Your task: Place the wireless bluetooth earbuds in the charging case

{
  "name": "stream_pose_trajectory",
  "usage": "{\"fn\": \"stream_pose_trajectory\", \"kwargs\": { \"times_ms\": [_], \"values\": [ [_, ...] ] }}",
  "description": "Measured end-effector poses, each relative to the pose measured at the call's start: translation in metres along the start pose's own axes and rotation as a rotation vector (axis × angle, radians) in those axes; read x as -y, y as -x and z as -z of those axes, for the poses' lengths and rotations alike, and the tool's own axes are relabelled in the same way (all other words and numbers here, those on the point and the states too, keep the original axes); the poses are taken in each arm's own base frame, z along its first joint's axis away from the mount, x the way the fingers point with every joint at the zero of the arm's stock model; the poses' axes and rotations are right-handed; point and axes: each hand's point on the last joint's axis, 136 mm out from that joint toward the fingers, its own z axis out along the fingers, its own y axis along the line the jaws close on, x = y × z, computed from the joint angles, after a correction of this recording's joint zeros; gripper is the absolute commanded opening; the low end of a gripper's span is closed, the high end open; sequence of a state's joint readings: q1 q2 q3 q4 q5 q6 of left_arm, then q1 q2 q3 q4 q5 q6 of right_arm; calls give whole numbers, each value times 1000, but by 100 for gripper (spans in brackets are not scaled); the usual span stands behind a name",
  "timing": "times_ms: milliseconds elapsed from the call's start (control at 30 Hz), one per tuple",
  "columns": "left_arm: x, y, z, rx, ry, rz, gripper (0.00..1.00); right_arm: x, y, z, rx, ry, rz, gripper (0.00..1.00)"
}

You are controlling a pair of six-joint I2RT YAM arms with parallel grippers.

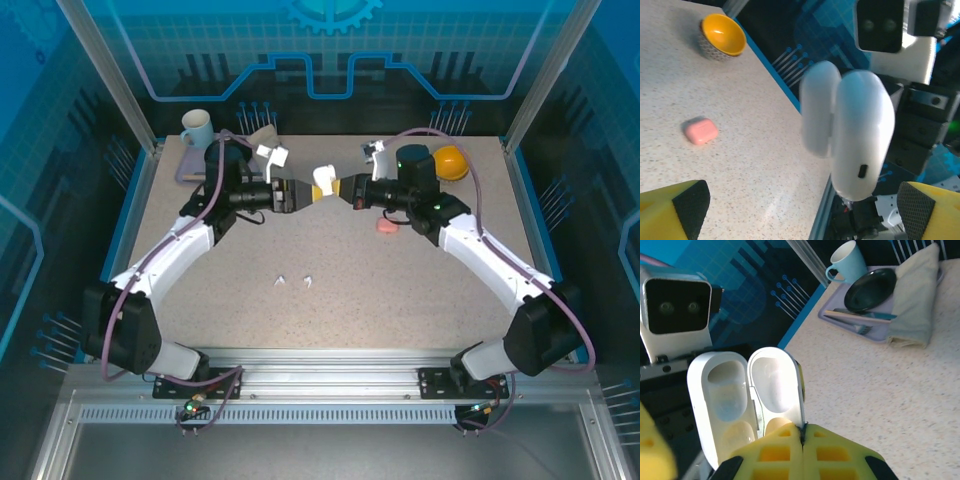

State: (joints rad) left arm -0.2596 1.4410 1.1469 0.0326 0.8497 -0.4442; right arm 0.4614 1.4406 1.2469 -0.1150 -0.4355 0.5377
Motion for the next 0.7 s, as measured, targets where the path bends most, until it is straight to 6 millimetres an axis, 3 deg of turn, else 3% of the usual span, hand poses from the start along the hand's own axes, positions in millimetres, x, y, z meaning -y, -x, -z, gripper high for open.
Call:
{"fn": "stream_pose_trajectory", "kwargs": {
  "times_ms": [133,300,533,700],
  "values": [
    [-4,20,13,24,101,-31,99,8,5,3,-35,-75,106,0],
    [-1,31,35,58,217,-81,99,27,-1,3,-89,-152,168,0],
    [12,55,81,233,426,-162,99,36,-1,4,-126,-190,210,0],
    [4,56,85,236,474,-182,99,34,4,3,-139,-189,257,0]
  ]
}}
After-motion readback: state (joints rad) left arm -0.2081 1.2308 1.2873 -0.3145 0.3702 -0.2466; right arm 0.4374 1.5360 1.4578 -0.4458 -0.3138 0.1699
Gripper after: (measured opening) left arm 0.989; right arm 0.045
